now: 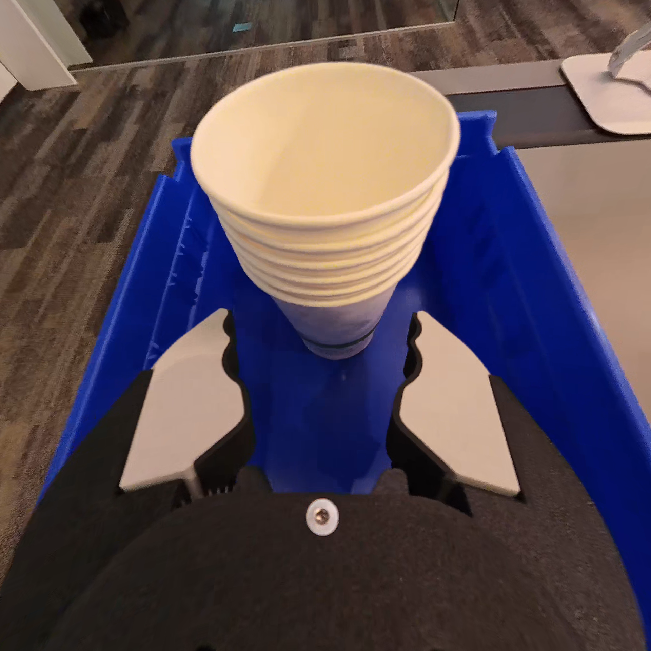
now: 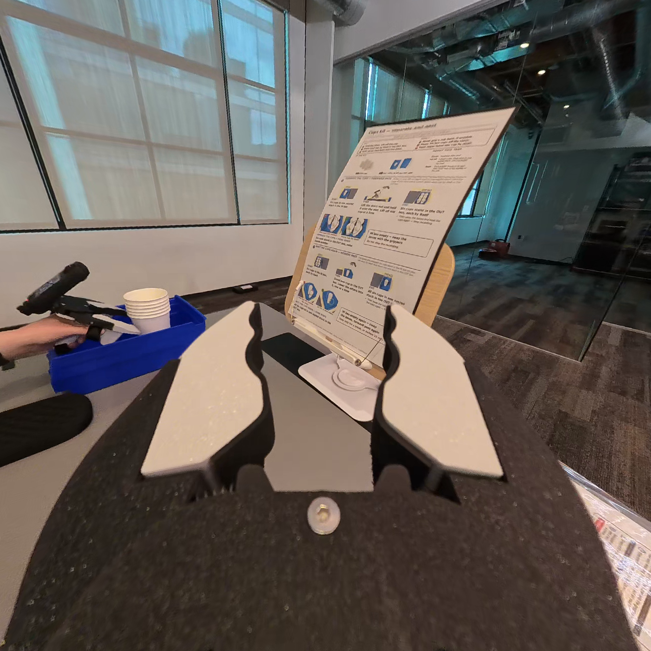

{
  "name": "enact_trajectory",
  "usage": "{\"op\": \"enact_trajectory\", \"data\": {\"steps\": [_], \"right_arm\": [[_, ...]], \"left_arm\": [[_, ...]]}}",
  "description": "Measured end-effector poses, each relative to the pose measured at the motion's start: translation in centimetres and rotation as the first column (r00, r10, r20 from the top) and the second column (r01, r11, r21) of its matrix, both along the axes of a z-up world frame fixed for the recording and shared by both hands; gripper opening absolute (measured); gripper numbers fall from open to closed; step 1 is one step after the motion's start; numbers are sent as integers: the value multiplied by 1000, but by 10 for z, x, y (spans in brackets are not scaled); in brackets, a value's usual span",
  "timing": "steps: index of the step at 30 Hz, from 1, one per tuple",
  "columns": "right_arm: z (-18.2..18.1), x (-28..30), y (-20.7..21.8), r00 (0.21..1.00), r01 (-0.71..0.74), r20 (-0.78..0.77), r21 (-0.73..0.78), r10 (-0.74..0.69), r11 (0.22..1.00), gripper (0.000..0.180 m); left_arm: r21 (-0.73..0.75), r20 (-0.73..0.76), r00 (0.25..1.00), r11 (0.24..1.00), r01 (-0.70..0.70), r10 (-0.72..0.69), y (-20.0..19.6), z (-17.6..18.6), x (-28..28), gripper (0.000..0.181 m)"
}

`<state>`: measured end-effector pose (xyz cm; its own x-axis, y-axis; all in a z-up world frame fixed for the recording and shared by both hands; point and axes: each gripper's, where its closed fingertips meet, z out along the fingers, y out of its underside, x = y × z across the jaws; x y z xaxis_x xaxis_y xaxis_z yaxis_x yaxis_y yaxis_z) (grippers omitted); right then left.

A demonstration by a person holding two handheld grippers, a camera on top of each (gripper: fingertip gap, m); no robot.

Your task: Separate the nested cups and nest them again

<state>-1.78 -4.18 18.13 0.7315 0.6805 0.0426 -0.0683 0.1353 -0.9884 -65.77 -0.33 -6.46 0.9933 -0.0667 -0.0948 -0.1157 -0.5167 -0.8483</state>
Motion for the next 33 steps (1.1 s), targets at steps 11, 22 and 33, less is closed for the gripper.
{"op": "enact_trajectory", "data": {"steps": [11, 22, 33], "right_arm": [[-24, 16, 14, 996, -25, -82, -40, 22, 999, 59], [-24, 55, 10, 985, 21, -172, -41, -28, 999, 54], [-27, 67, 9, 980, 24, -198, -52, -33, 998, 49]], "left_arm": [[72, -5, 1000, 997, -15, 15, 22, -9, -10, 104], [142, 25, 999, 989, 27, -30, 39, -8, 2, 102], [180, -11, 999, 983, 40, -39, 47, -5, 7, 91]]}}
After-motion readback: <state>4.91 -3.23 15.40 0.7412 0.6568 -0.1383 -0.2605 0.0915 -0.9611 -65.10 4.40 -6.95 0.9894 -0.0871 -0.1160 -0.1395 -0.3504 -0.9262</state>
